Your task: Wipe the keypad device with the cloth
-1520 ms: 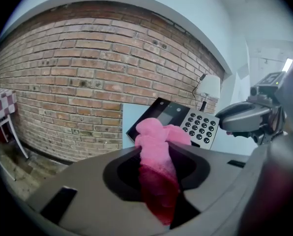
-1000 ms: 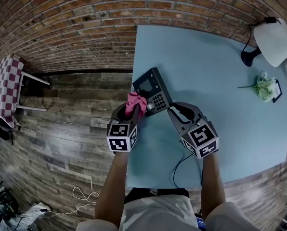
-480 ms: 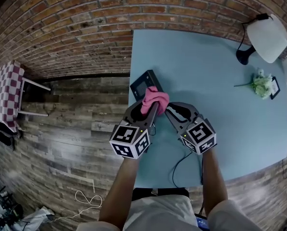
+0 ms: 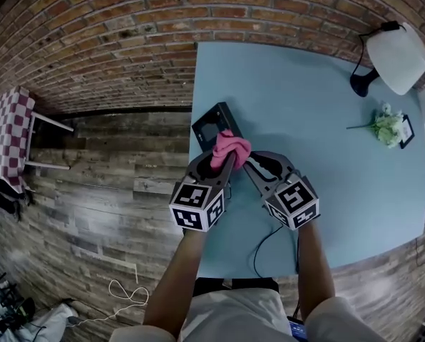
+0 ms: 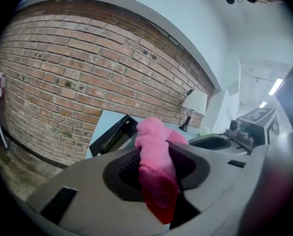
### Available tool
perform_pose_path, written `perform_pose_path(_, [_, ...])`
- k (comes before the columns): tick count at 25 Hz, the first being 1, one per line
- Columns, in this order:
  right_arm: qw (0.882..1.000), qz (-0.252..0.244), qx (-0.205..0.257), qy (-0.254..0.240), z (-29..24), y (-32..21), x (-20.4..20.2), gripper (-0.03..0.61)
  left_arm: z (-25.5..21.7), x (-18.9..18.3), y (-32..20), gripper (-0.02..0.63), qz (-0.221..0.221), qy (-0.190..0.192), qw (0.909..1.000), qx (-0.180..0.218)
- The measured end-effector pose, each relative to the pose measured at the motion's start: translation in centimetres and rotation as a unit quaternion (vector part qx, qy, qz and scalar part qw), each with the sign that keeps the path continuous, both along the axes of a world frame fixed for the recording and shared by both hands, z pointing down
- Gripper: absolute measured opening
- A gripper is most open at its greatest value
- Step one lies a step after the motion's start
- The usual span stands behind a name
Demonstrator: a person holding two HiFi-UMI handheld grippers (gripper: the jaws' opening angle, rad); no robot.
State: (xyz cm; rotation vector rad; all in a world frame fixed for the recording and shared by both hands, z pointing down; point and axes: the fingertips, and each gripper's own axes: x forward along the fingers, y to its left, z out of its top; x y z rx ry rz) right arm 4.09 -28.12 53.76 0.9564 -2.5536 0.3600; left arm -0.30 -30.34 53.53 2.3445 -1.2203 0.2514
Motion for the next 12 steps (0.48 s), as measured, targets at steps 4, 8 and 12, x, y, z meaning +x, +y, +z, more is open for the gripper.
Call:
perform_pose_path(4, [1.000,-0.005,-0.004,0.006,0.0,0.0,-0.1,0.082,1.6,-1.5,0.7,0.166,-0.009,-0.005,0.9998,-0.018])
perform_pose_path(8, [1.000,-0.006,-0.004,0.008,0.0,-0.1,-0.1,0.083,3.2,-2.8,1.3,0.166,-0.022,-0.008,0.9991,-0.036])
perform_pose_path(12, [1.000,-0.004,-0.003,0.009,-0.1,0.0,-0.2,0.083,4.9,-4.5,2.0,0.166,-0.035,-0.019,0.9976,-0.057])
